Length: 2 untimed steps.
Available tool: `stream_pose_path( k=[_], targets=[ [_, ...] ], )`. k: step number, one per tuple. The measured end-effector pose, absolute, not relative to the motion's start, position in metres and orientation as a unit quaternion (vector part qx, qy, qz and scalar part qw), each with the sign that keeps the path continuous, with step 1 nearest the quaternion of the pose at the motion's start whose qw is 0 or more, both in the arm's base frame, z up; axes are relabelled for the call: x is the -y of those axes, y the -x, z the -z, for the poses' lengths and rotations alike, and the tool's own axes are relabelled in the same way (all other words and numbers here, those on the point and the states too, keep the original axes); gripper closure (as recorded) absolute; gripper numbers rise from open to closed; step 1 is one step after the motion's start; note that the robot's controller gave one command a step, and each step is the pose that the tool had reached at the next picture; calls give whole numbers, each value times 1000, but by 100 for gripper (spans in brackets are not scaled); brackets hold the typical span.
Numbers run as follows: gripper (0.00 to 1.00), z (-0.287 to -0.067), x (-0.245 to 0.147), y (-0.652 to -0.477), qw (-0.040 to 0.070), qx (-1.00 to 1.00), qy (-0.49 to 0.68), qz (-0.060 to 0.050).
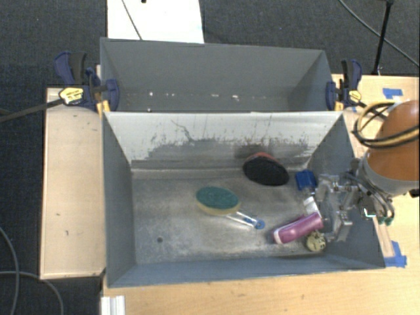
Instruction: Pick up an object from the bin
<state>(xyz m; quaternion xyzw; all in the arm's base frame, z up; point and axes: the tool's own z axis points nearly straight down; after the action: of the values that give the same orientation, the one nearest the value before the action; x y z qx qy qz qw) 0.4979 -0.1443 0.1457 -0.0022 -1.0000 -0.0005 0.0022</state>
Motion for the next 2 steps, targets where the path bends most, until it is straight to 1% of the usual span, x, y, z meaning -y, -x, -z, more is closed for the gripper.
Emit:
stream_pose_path(
  k=[1, 2],
  targets=[
    [0, -71, 132, -497, 1, 999, 40, 2],
    [100, -76, 133, -498, 0, 999, 36, 2]
  ],
)
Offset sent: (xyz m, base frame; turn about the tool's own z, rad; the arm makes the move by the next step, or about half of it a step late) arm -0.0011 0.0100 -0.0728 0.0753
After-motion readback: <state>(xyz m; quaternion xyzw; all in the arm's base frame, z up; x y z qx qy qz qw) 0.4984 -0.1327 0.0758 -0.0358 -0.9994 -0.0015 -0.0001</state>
